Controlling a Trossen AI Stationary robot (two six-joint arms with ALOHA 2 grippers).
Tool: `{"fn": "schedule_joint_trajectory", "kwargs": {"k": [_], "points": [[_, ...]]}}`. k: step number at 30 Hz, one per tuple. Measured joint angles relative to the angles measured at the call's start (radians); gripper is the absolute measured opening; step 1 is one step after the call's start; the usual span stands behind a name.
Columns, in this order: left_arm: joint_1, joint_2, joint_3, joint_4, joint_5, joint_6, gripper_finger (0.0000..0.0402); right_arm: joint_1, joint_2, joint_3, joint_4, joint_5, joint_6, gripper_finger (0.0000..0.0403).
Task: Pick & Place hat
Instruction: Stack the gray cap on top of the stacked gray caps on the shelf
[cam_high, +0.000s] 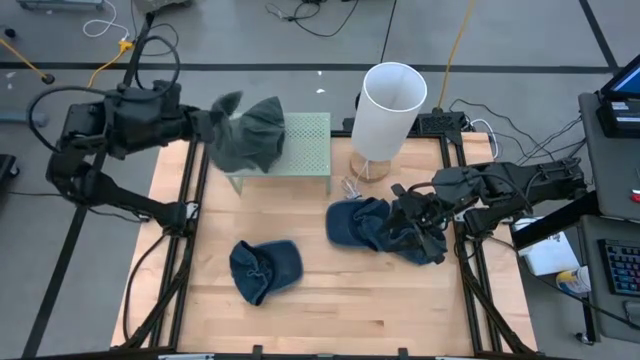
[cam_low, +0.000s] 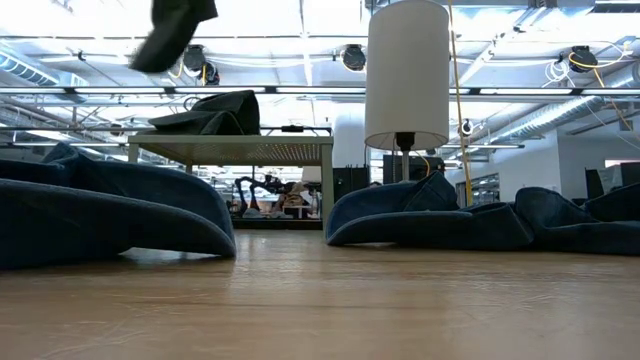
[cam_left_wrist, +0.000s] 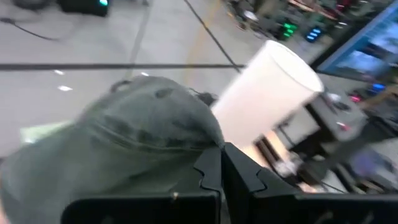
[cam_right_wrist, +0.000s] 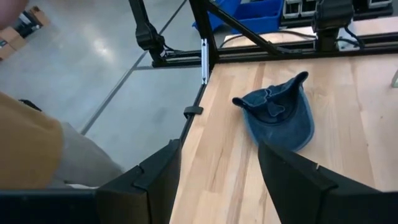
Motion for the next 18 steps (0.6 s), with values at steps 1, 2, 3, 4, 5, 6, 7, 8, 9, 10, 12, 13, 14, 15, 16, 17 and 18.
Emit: {"fn": "schedule_joint_trajectory", "kwargs": {"k": [1, 2, 3, 4, 5, 6, 7, 8, 9, 10, 12, 13, 14, 15, 16, 17, 18], "points": [[0.018, 0.000, 0.000, -0.007, -0.008, 0.010, 0.0000, 0.000, 0.000, 0.000, -0.006, 0.000, 0.000, 0.0210], [0.036, 0.001, 0.000, -0.015, -0.014, 0.022, 0.0000, 0.000, 0.000, 0.000, -0.010, 0.000, -0.001, 0.0210], [0.052, 0.005, 0.000, -0.026, -0.016, 0.034, 0.0000, 0.000, 0.000, 0.000, -0.014, 0.000, 0.000, 0.0210], [0.069, 0.009, 0.000, -0.036, -0.017, 0.047, 0.0000, 0.000, 0.000, 0.000, -0.017, 0.000, -0.001, 0.0210], [0.086, 0.013, 0.000, -0.045, -0.016, 0.063, 0.0000, 0.000, 0.000, 0.000, -0.019, 0.000, -0.002, 0.0210], [0.102, 0.019, 0.000, -0.052, -0.014, 0.081, 0.0000, 0.000, 0.000, 0.000, -0.022, 0.000, -0.008, 0.0210], [0.118, 0.026, 0.000, -0.055, -0.012, 0.103, 0.0000, 0.000, 0.000, 0.000, -0.025, 0.000, -0.014, 0.0210], [0.133, 0.032, 0.000, -0.054, -0.009, 0.124, 0.0000, 0.000, 0.000, 0.000, -0.029, 0.000, -0.024, 0.0210], [0.147, 0.038, 0.000, -0.055, -0.003, 0.145, 0.0000, 0.000, 0.000, 0.000, -0.034, 0.000, -0.031, 0.0210], [0.163, 0.046, 0.000, -0.054, -0.002, 0.165, 0.0000, 0.000, 0.000, 0.000, -0.040, 0.000, -0.036, 0.0210], [0.191, 0.062, 0.000, -0.053, 0.000, 0.204, 0.0000, 0.000, -0.002, 0.000, -0.047, 0.000, -0.047, 0.0210], [0.204, 0.072, 0.000, -0.053, 0.005, 0.223, 0.0000, 0.000, -0.003, 0.000, -0.050, 0.000, -0.052, 0.0210], [0.216, 0.082, 0.000, -0.053, 0.007, 0.238, 0.0000, -0.001, -0.004, -0.001, -0.051, 0.000, -0.053, 0.0210], [0.226, 0.091, 0.000, -0.053, 0.010, 0.251, 0.0000, -0.001, -0.006, -0.001, -0.051, 0.000, -0.053, 0.0210], [0.235, 0.098, 0.000, -0.052, 0.013, 0.260, 0.0000, -0.002, -0.010, -0.001, -0.056, 0.000, -0.053, 0.0210], [0.243, 0.102, 0.000, -0.052, 0.014, 0.265, 0.0000, -0.002, -0.012, -0.001, -0.060, 0.000, -0.053, 0.0210], [0.249, 0.104, 0.000, -0.052, 0.015, 0.268, 0.0000, -0.002, -0.013, -0.001, -0.060, 0.003, -0.053, 0.0210]]}}
